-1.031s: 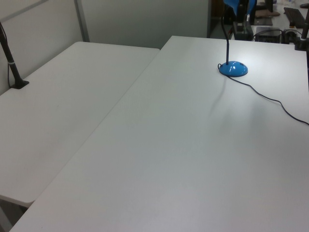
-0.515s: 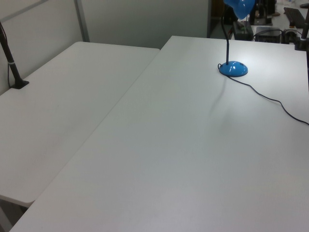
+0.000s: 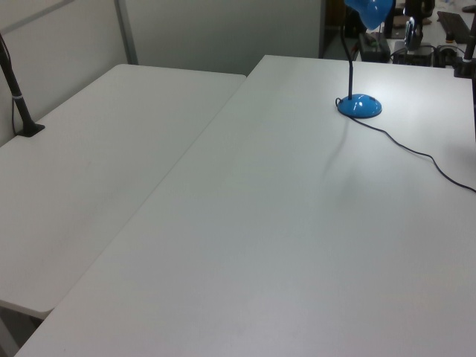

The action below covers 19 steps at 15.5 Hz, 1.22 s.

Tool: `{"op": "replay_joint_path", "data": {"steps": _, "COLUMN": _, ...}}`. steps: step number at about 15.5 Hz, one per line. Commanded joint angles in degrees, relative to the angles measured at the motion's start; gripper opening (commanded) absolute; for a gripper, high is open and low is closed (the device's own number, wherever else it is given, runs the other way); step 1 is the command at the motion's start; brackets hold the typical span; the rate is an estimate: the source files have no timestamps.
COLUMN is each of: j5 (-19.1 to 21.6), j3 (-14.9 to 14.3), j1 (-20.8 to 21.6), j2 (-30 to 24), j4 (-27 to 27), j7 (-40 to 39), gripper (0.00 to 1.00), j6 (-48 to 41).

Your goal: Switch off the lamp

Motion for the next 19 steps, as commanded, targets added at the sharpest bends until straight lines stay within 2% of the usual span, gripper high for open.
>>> {"op": "replay_joint_path", "data": {"steps": 1, "j5": 5.0, "j3": -1.7, "j1": -1.0, "j2": 0.5, "j4": -6.1, "j7": -4.4, "gripper": 0.00, "j6": 11.4}}
{"op": "replay_joint_path", "data": {"steps": 3, "j5": 8.9, "j3": -2.0, "j1": -1.9, "j2": 2.9, "j4": -6.1, "j7": -7.3, "gripper": 0.00, "j6": 12.9}}
{"op": "replay_joint_path", "data": {"steps": 4, "j5": 12.6, "j3": -2.0, "j1": -2.7, "j2": 4.5, "j4": -6.1, "j7": -9.5, "gripper": 0.00, "j6": 15.0}}
{"op": "replay_joint_path", "data": {"steps": 10, "j5": 26.8, "j3": -2.0, "j1": -4.0, "j2": 9.4, "j4": -5.9, "j7": -16.2, "gripper": 0.00, "j6": 19.9}}
{"op": "replay_joint_path", "data": {"steps": 16, "j5": 32.7, "j3": -1.4, "j1": -3.0, "j2": 13.8, "j4": -5.1, "j7": -16.4, "gripper": 0.00, "j6": 25.9}}
{"op": "replay_joint_path", "data": {"steps": 19, "j5": 35.3, "j3": -1.3, "j1": -0.9, "j2": 15.7, "j4": -4.6, "j7": -16.1, "gripper": 0.00, "j6": 29.3}}
